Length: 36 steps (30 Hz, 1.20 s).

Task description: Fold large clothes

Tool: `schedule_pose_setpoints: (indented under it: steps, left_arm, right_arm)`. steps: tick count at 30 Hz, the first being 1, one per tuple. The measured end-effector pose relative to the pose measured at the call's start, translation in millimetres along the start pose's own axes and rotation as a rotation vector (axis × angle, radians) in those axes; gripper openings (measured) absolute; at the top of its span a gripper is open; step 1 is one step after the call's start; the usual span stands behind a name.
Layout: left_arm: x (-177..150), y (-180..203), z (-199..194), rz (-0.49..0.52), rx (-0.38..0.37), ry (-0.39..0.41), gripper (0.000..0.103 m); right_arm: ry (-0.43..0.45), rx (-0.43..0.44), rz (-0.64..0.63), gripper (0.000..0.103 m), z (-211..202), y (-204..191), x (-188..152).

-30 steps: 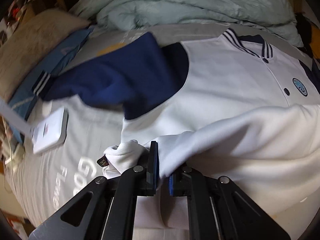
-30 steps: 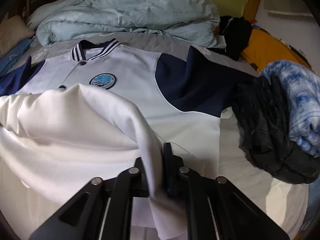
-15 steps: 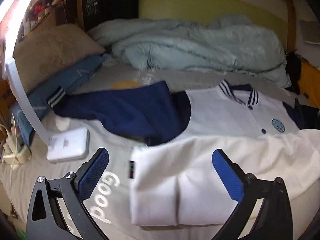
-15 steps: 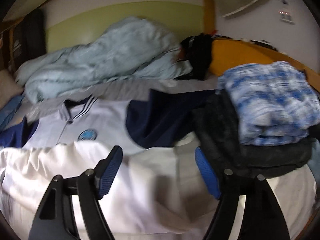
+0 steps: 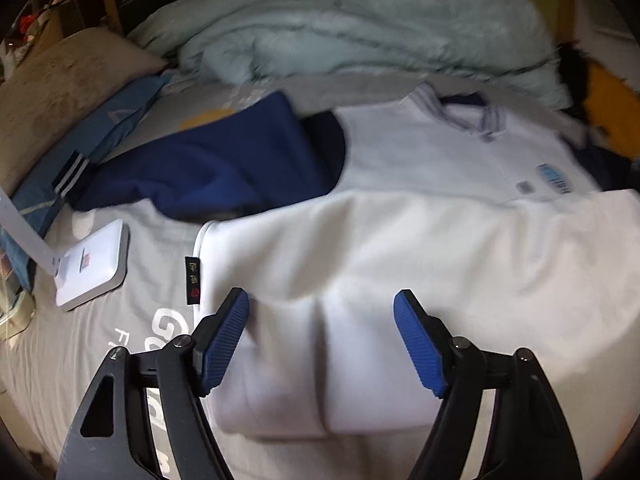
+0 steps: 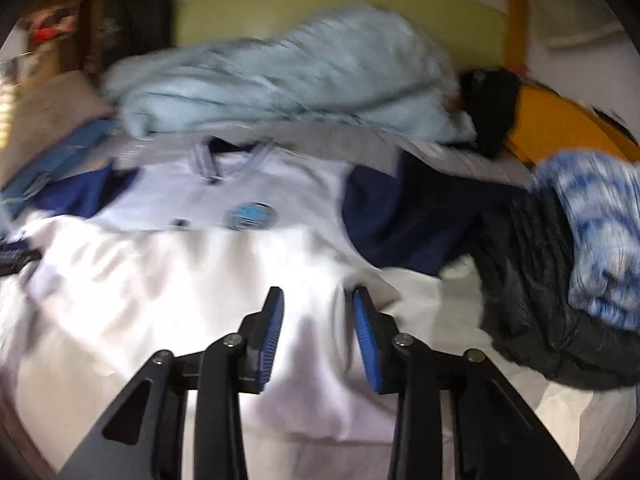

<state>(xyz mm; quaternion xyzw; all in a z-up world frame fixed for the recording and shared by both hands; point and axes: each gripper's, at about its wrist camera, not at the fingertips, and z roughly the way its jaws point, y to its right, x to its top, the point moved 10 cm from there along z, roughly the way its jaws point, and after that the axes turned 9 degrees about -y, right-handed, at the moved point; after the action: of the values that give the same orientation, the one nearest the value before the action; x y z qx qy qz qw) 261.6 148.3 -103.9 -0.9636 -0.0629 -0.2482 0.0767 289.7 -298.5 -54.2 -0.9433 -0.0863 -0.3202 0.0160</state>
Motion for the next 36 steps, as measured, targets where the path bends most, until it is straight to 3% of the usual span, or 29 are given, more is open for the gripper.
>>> schedule_pose_setpoints:
  steps: [2,4,6,10,13,15,18,21,22,23,25,27,30,33,35,36]
  left_arm:
    - [3,-11,16,-0.032,0.058,-0.007,0.073]
    - [8,-21,23,-0.080,0.058,-0.001,0.071]
    - [13,-29,22,-0.097,0.055,0.010,0.070]
    - [28,-53,-6,-0.082,0.141,0.104,0.070]
    - [24,-69,-24,-0.132,0.074,0.114,0.070]
    - [18,-77,-32,-0.145,0.068,0.114,0.070]
    - [5,-84,-35,-0.170,0.070,0.072,0.070]
    - [-12,-82,-27,-0.198,-0.029,0.001,0.070]
    - [-17,-78,-24,-0.204,-0.063,-0.026,0.070]
    - [-24,-75,-20,-0.207,-0.103,-0.055,0.068]
    - [-33,-63,-13,-0.201,-0.188,-0.101,0.037]
    - [-42,-58,-9,-0.188,-0.227,-0.139,0.029]
    - [-51,-68,-5,-0.202,-0.186,-0.153,0.029]
    - [-56,-72,-10,-0.218,-0.225,-0.155,0.029]
    - [-60,-71,-10,-0.214,-0.243,-0.168,0.039]
    - [-63,-71,-9,-0.217,-0.249,-0.181,0.053]
  right_arm:
    - [-0.059,-0.121,0.074,0.023,21,30,-4]
    - [-0.084,-0.197,0.091,0.006,35,51,-8]
    - [-0.123,-0.244,0.092,0.006,46,63,-17]
    - [-0.094,-0.220,0.100,0.006,42,63,-12]
    - [-0.057,-0.152,0.156,0.007,31,67,-7]
    - [-0.043,-0.120,0.205,0.008,24,69,-5]
    - [-0.011,-0.116,0.224,0.015,5,67,-8]
    - [0.025,-0.113,0.218,0.030,-17,64,-12]
    - [0.031,-0.097,0.215,0.030,-22,61,-14]
    - [0.026,-0.068,0.215,0.030,-26,58,-18]
    - [-0.005,-0.016,0.219,0.030,-27,52,-24]
    - [-0.044,0.035,0.232,0.030,-23,48,-31]
    - [-0.082,0.052,0.243,0.030,-15,47,-39]
    - [-0.100,0.044,0.253,0.030,-11,51,-43]
    - [-0.103,0.049,0.256,0.031,-10,51,-43]
    - [-0.103,0.050,0.254,0.033,-10,50,-42]
